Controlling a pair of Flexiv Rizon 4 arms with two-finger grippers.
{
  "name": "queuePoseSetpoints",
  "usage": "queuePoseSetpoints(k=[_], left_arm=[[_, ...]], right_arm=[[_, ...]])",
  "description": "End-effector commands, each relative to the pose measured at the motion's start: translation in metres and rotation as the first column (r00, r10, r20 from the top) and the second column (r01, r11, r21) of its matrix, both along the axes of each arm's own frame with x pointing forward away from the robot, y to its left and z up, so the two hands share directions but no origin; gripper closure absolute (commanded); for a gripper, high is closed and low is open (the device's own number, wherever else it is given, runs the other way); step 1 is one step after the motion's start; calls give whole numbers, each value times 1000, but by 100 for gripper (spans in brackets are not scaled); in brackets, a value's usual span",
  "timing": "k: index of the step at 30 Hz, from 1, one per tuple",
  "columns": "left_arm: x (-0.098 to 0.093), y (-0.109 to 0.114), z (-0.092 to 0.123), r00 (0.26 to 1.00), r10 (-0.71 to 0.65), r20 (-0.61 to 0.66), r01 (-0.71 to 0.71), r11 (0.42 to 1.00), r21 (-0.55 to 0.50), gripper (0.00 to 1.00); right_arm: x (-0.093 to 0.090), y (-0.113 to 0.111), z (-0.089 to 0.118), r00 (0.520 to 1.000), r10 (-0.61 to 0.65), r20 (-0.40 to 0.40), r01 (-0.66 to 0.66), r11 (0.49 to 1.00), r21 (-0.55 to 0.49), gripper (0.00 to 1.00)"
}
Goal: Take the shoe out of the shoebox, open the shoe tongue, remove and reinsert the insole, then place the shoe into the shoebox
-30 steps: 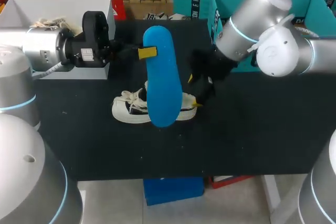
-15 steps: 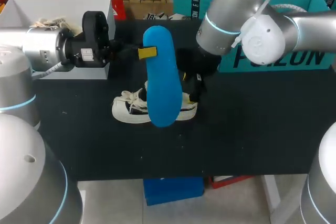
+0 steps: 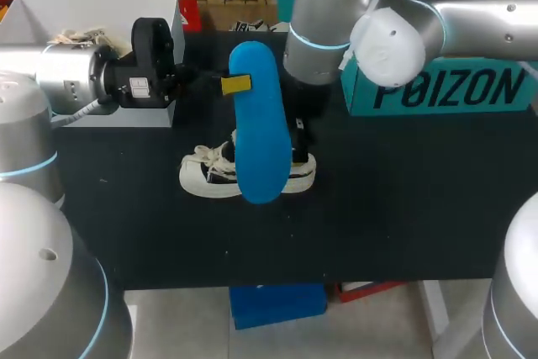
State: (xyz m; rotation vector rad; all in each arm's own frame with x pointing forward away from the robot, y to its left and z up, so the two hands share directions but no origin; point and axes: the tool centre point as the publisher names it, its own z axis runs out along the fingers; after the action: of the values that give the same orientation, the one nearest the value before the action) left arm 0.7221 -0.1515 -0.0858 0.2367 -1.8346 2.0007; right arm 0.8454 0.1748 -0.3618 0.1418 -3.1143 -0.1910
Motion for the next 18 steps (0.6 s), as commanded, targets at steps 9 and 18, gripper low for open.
queuePoseSetpoints(k=[9,18], left_arm=[[-1,-2,-1,1000,6,1,-6,1000,0,100],[-1,-2,-1,1000,6,1,-6,1000,0,100]], right_arm=[[-2,6,1,1000,2,10,-1,991,-130,0],[-5,-2,2,1000,11,19,-11,1000,-25,0]])
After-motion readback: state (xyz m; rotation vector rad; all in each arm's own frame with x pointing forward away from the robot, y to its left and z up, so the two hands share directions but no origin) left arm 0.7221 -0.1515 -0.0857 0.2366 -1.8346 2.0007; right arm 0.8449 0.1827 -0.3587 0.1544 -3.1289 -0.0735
